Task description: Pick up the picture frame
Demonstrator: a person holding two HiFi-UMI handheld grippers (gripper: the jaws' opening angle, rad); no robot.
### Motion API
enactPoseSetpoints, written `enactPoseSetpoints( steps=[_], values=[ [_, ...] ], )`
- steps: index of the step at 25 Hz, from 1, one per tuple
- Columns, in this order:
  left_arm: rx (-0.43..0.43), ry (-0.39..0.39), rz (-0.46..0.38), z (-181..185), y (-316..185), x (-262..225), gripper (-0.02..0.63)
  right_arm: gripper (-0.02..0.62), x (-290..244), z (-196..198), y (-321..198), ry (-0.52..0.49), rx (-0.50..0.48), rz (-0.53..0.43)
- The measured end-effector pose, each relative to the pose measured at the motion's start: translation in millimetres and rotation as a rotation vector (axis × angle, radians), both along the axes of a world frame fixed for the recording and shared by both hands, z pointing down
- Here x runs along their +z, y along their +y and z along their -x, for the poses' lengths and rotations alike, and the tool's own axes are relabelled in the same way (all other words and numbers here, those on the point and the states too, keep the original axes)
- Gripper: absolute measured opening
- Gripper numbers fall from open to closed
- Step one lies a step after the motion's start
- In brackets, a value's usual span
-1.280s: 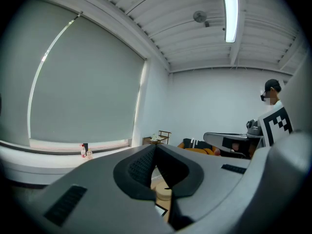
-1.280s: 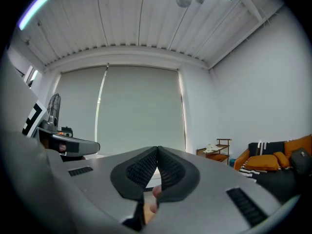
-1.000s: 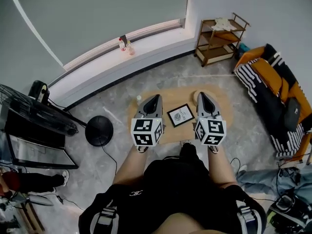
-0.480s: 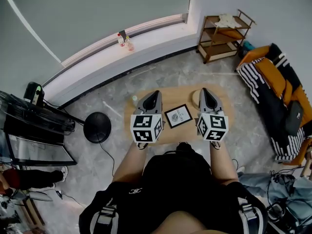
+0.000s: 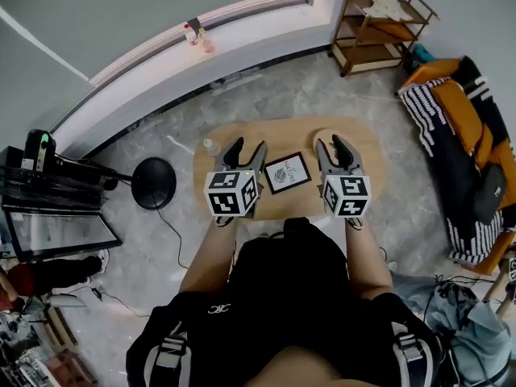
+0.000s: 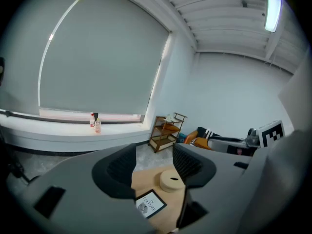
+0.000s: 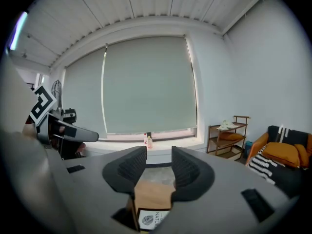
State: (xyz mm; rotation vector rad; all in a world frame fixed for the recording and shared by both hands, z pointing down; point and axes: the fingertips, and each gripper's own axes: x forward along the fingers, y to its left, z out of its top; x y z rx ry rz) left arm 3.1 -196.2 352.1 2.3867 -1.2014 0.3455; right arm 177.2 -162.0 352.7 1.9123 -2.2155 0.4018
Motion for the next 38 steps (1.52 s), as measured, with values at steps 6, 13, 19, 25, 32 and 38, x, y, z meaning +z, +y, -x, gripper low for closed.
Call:
enactPoseSetpoints(
  steps=[6,13,19,25,32,38],
  values=[
    [-0.040,-0.096,0.176,3.9,-2.4,84.9,0.233,0.166,83.6,-24.5,-19.2,-0.031,-0.014,0.185],
    [-0.071,-0.175,0.363,16.0,5.2,181.6,0.233,0.166,182.5,-35.4,-23.8,-0.009,-0.033,0.375],
    [-0.084,-0.164,0.506,8.1,2.9,249.4,0.235,0.166,254.2,-32.6,-26.2,0.020,-0.099,0.517],
    [-0.074,-0.185,0.627,-1.8,5.6,322.0,0.235,0.166,322.2,-23.2,-33.8,-0.021,-0.163,0.636],
    [-0.107,-0.152,0.749,0.3,8.7,413.2,0.235,0.165,421.8,-19.9,-45.7,-0.013,-0.219,0.754],
    [-0.132,-0.100,0.814,-5.4,17.8,480.0,0.235,0.163,494.9,-23.7,-46.5,0.010,-0.261,0.837]
  ],
)
